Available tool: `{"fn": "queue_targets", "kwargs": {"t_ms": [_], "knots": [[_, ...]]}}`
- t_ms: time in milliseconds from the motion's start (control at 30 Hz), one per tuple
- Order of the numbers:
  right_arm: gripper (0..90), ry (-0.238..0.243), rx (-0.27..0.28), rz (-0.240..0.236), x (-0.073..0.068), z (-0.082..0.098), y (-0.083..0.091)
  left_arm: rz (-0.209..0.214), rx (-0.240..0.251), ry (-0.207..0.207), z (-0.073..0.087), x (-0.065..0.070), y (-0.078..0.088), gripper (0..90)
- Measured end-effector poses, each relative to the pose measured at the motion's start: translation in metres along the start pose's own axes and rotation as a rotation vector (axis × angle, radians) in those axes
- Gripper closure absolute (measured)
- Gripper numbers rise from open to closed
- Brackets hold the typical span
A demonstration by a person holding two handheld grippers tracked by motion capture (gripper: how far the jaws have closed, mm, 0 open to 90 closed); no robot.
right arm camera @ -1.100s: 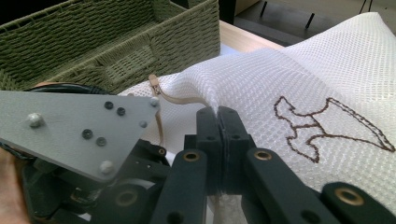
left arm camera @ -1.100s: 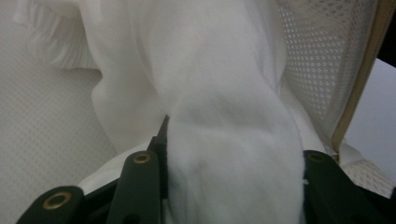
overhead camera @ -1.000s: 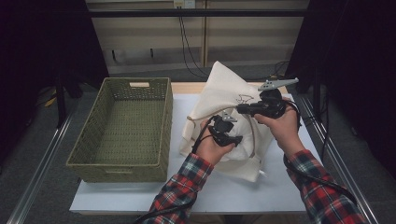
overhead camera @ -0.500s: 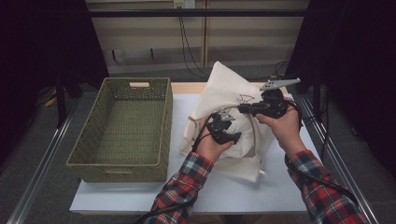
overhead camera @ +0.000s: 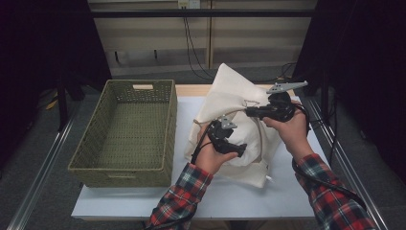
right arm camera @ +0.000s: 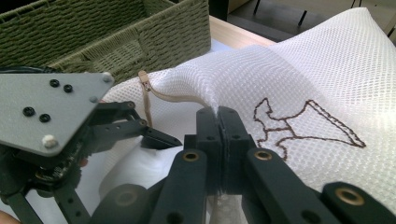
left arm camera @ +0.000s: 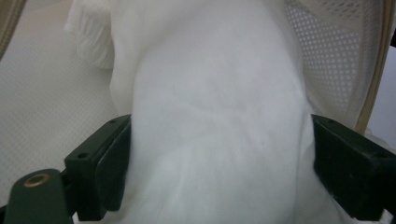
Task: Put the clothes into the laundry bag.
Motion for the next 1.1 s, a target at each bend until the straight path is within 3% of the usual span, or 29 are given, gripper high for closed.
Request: {"fn": "queue_targets", "kwargs": {"t_ms": [100,233,367,500,733,1100], "knots": [[88.7,-0.002,-0.004,0.009,0.002,0.002,0.0,0.014,0.007,0.01,0.005,0.001,0.005,10.1],[88.7,-0.006,-0.005,0.014,0.005,0.003,0.0,0.007,0.0,-0.002,0.008,0.002,0.009,9.6],[88.4,0.008,-0.014,0.031,0.007,0.004,-0.001,-0.007,-0.012,0.012,0.015,-0.001,0.011,8.3],[87.7,0.003,-0.015,0.038,0.008,0.005,-0.002,-0.003,-0.032,0.021,0.02,-0.003,0.009,7.9],[84.5,0.007,-0.02,0.033,0.007,0.007,-0.006,-0.001,-0.023,0.03,0.024,-0.004,0.004,7.9],[50.4,0.033,-0.044,0.062,0.01,0.025,-0.014,0.009,-0.018,0.035,0.026,-0.006,0.0,7.7]]}}
Point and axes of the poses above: each handheld gripper's, and its own axes: y roughly backward along the jaws, z roughly out of its underside, x roughly to its right, the point moved 9 cm from there along -y, roughly forward along the jaws, and after that the axes turned 9 degrees about z, right-handed, at the moved point
